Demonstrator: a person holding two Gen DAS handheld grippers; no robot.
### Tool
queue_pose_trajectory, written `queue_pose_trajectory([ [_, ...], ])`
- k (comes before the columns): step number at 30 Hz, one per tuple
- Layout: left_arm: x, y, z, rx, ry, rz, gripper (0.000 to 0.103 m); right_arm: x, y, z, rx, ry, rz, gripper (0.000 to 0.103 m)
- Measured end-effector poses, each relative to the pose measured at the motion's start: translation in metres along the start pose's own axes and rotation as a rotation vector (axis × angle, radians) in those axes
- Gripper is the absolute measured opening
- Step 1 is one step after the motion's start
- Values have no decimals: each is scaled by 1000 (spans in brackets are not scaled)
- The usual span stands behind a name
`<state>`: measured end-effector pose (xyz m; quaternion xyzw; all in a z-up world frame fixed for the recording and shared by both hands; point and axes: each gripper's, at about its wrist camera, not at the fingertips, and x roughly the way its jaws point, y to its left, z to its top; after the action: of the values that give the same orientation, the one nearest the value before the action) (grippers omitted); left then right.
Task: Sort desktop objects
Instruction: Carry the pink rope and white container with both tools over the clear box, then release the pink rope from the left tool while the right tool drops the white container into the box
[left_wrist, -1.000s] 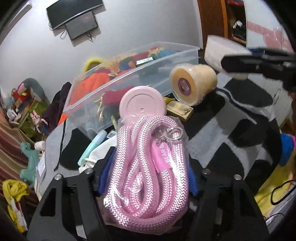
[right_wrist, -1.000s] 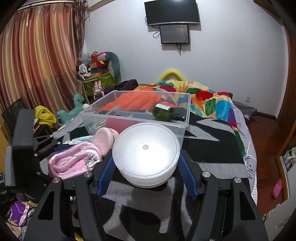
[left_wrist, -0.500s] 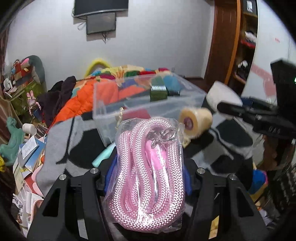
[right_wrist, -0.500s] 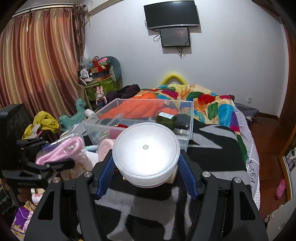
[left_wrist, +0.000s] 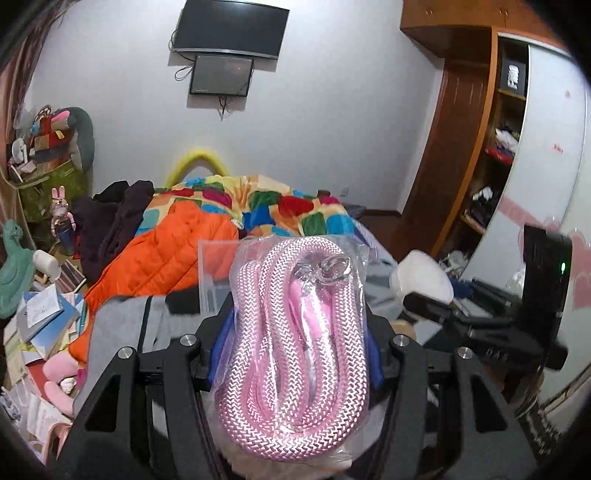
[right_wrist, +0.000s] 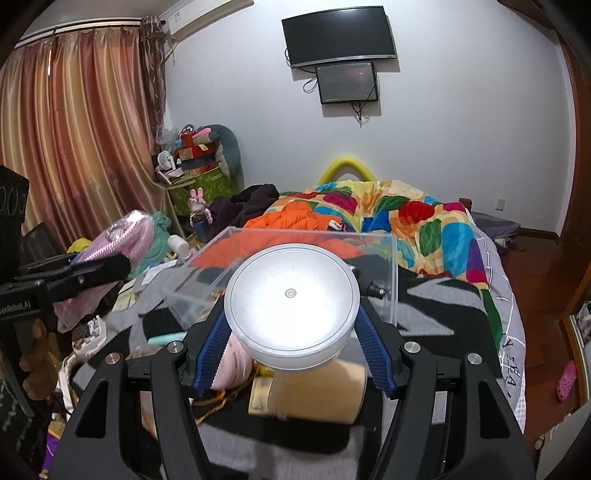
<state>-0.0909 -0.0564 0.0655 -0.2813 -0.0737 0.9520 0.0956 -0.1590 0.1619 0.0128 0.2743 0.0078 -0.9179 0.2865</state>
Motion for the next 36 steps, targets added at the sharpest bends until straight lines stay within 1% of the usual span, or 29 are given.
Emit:
queue_pose_trajectory([
  [3, 12, 10, 13, -35, -6, 16, 57, 6, -4, 7, 6, -7, -10, 63],
  [7, 35, 26, 25, -102, 15, 26, 57, 15, -11, 12, 17, -6, -23, 63],
  [13, 69, 43, 24, -156, 70, 15, 57, 33, -24, 12, 20, 23, -51, 63],
  [17, 93, 46, 19, -162, 98, 44, 57, 47, -35, 11, 51, 53, -52, 63],
  [19, 101, 47, 17, -164, 110, 43, 57, 52, -39, 10, 59, 63, -55, 63],
  [22, 112, 44, 13, -151, 138, 52, 57, 59, -40, 7, 45, 78, -74, 63],
  [24, 118, 42, 10, -130, 152, 81, 57, 62, -39, 7, 22, 81, -92, 63],
  [26, 120, 40, 8, -115, 153, 105, 57, 64, -36, 9, 4, 83, -105, 63],
  [30, 123, 40, 7, -112, 174, 100, 58, 70, -32, 9, -7, 103, -89, 63],
  [33, 126, 37, 3, -96, 190, 117, 59, 75, -27, 7, -23, 118, -96, 63],
  [36, 125, 35, 1, -85, 184, 126, 61, 76, -24, 7, -22, 135, -85, 63],
])
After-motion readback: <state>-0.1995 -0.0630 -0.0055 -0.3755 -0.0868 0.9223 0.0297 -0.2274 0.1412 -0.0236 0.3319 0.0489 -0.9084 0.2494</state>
